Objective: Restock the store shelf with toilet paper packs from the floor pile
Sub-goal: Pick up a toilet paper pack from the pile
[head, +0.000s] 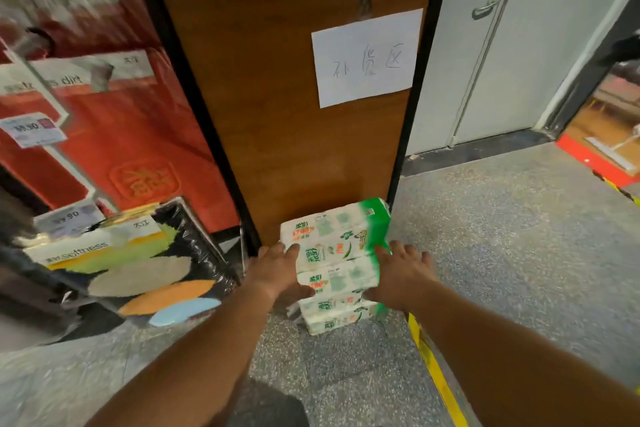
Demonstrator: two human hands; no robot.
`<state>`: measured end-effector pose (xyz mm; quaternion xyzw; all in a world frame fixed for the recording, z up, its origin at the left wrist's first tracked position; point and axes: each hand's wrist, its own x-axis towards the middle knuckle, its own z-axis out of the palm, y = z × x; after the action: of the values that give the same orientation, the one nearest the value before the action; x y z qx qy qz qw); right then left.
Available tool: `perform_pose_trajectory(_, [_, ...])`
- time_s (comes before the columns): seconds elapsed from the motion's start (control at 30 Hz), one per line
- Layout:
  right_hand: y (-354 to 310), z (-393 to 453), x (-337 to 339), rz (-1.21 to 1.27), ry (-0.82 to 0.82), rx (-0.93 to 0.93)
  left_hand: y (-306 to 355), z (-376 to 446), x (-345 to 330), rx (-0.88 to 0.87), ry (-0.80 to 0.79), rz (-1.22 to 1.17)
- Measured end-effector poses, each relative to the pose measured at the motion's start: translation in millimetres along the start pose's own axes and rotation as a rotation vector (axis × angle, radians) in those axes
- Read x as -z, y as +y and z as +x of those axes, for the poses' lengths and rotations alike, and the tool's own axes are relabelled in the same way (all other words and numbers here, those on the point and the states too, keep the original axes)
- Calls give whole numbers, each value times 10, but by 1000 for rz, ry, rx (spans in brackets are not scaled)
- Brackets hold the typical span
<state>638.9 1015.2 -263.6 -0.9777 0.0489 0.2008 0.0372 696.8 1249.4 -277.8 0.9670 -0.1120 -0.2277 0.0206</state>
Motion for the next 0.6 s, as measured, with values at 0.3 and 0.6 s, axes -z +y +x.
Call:
perform_pose_trajectory(0.3, [271, 1604, 138, -70, -49, 90, -66, 1477, -4, 80, 16, 39])
perform_pose_trajectory(0.6, [364, 3497, -395, -136, -78, 176, -190, 3220, -640, 99, -105, 84])
